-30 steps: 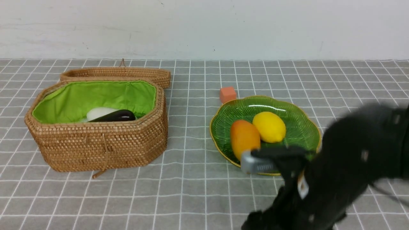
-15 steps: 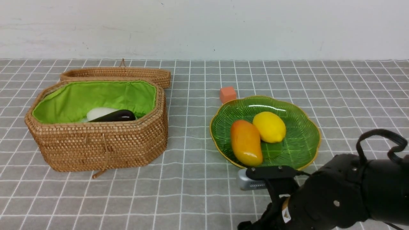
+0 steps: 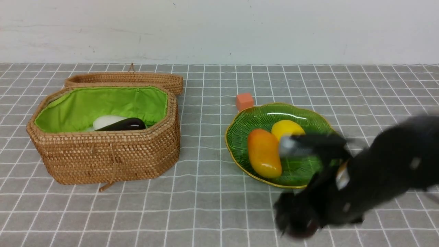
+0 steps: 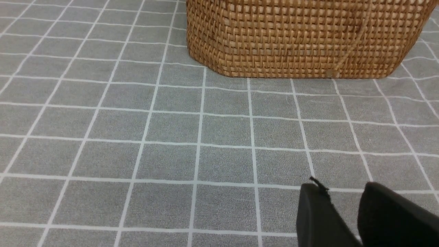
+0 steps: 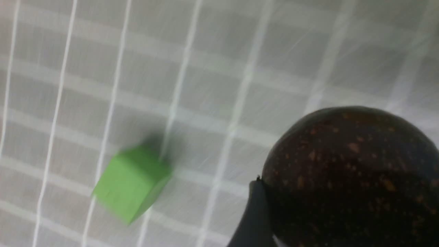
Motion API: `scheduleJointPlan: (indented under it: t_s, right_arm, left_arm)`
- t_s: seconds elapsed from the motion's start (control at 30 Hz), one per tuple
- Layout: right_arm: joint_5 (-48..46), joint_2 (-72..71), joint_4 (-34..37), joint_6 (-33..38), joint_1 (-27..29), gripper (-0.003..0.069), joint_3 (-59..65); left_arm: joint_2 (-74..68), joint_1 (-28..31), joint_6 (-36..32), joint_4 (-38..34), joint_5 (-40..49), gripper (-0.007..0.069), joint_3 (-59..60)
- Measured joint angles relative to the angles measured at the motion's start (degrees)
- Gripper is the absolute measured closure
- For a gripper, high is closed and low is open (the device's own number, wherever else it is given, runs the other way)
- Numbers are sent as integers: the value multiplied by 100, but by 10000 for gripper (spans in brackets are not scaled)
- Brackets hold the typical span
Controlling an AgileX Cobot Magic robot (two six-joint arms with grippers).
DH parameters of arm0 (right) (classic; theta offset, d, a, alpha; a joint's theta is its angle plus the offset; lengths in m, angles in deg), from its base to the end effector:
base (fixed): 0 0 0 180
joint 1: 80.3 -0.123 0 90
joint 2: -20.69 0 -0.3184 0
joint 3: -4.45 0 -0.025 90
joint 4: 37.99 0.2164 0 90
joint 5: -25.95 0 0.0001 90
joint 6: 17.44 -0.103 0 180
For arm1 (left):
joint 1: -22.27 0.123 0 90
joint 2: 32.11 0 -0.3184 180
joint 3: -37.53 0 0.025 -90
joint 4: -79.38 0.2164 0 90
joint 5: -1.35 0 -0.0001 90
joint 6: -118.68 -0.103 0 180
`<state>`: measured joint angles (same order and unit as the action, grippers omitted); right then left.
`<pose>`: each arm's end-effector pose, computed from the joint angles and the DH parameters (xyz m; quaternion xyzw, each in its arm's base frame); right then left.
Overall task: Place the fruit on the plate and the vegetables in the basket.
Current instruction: Use the right arm to grab a mangosteen and put it into the right plate
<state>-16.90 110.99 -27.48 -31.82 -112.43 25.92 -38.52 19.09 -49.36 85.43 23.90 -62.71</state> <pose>0.2103 0.1472 0.2923 -0.0987 0.9678 0.1558 0.1712 -0.0044 0.0044 0.1650 -0.0344 0.8113 -0.0322 0.5827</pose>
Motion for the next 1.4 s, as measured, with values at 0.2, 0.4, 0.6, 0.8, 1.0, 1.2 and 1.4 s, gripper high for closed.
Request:
scheduleJointPlan:
  t_s: [0.2, 0.4, 0.6, 0.8, 1.0, 1.2, 1.4]
  right_arm:
    - [-278, 74, -35, 522, 1076, 97, -688]
    - [558, 648, 6, 654, 1928, 97, -1070]
    - [1263, 1288, 79, 654, 2004, 97, -1087]
    - [1372, 1670, 85, 654, 2004, 97, -1087]
    - [1346, 1672, 96, 654, 2007, -15, -1087]
    - [833, 1128, 30, 654, 2007, 31, -1087]
    - [-204, -2, -202, 681, 2007, 207, -1087]
  left_arm:
    - [0, 0, 0, 0, 0, 439, 0]
    - [0, 0, 0, 0, 0, 431, 0]
    - [0, 0, 0, 0, 0, 428, 0]
    - [0, 0, 0, 0, 0, 428, 0]
    - [0, 0, 0, 0, 0, 416, 0]
    - [0, 0, 0, 0, 0, 408, 0]
    - [0, 0, 0, 0, 0, 405, 0]
